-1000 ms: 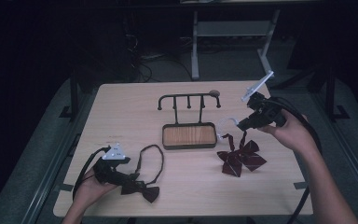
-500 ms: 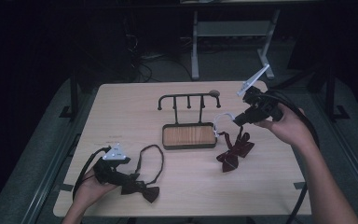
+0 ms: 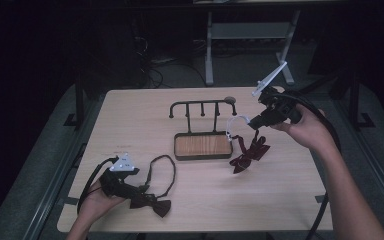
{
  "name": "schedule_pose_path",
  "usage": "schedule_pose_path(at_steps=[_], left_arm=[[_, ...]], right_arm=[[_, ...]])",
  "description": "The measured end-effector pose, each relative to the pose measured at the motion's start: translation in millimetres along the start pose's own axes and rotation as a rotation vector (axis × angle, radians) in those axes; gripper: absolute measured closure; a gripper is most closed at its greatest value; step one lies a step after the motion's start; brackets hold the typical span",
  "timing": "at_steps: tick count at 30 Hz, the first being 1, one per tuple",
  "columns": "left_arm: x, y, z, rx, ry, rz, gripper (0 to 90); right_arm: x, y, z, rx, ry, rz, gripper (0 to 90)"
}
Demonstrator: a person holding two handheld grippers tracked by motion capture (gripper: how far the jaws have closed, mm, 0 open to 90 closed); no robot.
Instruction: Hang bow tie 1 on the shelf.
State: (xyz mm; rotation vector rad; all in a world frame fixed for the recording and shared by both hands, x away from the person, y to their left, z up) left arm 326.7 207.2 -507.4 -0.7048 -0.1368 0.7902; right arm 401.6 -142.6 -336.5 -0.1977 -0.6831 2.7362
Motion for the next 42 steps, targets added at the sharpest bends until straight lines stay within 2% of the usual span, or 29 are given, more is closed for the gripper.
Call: schedule_pose_path(at_steps=[16,25,42], left_arm=[[-1.3,-1.2,0.2,0.002,-0.002,-0.011,27.6],[-2.3,-1.7,0.4,-0.001,-0.001,-0.011,27.6],[-3.2,-2.3,-0.4,-0.001,-0.003,-0.019,27.7]], right_arm=[[-9.8,-12.6,1.2,-0.009,0.012,-0.010,87.0],[-19.7,-20.5,0.0,0.011,0.021,-0.024,86.9],[-49.5,-15.4,-8.7,0.017,0.020,-0.109,86.9]])
Point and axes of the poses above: each handheld gripper's, and its own axes: z roughly backward along the jaws, y roughly out of its underside, x roughly to its left, the point moved 10 cm from there along -z, roughly forward along the jaws, and after that the axes turned 12 degrees about z, right-handed, at the moved point
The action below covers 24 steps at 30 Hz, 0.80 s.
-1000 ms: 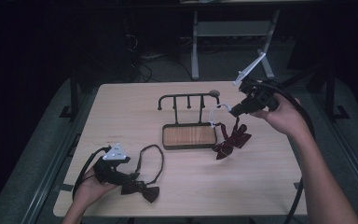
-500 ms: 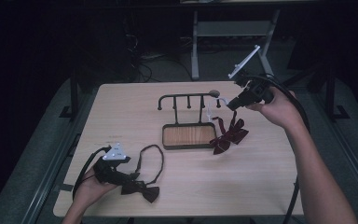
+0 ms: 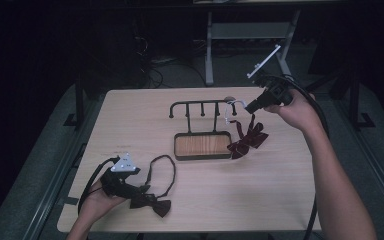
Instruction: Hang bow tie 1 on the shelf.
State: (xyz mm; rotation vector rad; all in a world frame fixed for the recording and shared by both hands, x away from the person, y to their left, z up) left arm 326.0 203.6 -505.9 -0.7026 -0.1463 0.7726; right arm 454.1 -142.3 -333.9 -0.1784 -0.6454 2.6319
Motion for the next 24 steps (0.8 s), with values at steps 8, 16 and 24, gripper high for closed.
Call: schedule_pose_path(at_steps=[8,16,24], left_arm=[[-1.6,-1.3,0.1,0.000,0.001,-0.003,27.7],[-1.3,-1.6,-0.3,-0.002,0.002,-0.003,27.7],[-4.1,-1.3,-2.3,0.008,0.007,-0.010,27.6]], right_arm=[[-7.7,0.9,-4.9,-0.003,-0.004,-0.027,86.8],[-11.7,3.0,-11.1,-0.001,-0.007,-0.041,86.6],[-14.8,8.9,-16.7,0.006,-0.003,-0.058,83.6]])
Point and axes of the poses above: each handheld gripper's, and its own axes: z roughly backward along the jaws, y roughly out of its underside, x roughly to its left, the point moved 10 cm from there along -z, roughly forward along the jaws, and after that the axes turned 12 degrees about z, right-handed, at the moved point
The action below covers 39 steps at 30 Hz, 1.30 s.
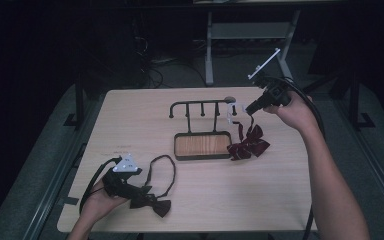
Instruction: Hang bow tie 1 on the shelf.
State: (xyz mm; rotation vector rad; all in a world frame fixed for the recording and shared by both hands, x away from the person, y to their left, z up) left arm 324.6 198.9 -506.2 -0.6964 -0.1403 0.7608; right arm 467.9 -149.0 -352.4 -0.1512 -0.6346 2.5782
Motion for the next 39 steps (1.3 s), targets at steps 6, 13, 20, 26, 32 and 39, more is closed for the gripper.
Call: schedule_pose_path(at_steps=[6,13,20,26,32,39], left_arm=[[-0.5,0.2,-1.3,0.002,0.000,-0.004,27.7],[-0.5,0.3,-1.4,0.002,0.000,-0.003,27.6],[-0.2,1.0,-1.9,0.008,-0.001,-0.003,27.7],[0.3,1.2,-3.0,0.009,-0.006,-0.008,27.8],[1.1,1.5,-3.6,0.010,-0.012,-0.006,27.7],[1.4,1.4,-3.7,0.008,-0.013,-0.001,27.7]], right_arm=[[0.7,6.0,-3.2,0.000,-0.009,0.001,82.8],[5.4,11.2,-6.2,-0.027,-0.038,0.003,78.1],[11.4,17.7,-11.9,-0.043,-0.059,0.010,72.8],[18.8,23.4,-17.9,-0.058,-0.086,0.027,69.0],[24.5,28.1,-22.4,-0.073,-0.101,0.039,66.9],[29.9,34.6,-27.8,-0.081,-0.116,0.042,64.8]])
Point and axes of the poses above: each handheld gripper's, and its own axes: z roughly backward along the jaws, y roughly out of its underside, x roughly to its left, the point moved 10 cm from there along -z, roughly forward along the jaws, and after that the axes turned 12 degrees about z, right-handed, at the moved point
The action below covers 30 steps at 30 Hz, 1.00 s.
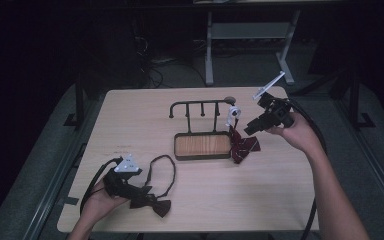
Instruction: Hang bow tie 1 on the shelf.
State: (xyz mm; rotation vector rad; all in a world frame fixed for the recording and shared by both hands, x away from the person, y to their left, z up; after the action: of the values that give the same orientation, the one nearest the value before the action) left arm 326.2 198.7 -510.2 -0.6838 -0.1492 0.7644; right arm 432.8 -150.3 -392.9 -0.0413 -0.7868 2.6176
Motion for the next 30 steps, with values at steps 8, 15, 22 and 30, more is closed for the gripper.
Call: schedule_pose_path(at_steps=[8,15,22,30], left_arm=[[0.3,0.7,-0.9,0.005,-0.002,0.007,27.8],[0.5,1.1,-1.5,0.012,-0.004,0.006,27.9],[0.7,1.3,-1.7,0.013,-0.008,0.007,27.9],[1.2,1.6,-2.1,0.017,-0.012,0.003,27.9]], right_arm=[[4.6,11.8,-5.5,-0.027,-0.019,-0.007,62.5],[6.1,21.5,-9.3,-0.046,-0.014,-0.014,57.9],[10.3,30.0,-14.5,-0.051,-0.016,-0.015,55.1],[18.8,37.7,-20.2,-0.062,-0.028,-0.007,53.2]])
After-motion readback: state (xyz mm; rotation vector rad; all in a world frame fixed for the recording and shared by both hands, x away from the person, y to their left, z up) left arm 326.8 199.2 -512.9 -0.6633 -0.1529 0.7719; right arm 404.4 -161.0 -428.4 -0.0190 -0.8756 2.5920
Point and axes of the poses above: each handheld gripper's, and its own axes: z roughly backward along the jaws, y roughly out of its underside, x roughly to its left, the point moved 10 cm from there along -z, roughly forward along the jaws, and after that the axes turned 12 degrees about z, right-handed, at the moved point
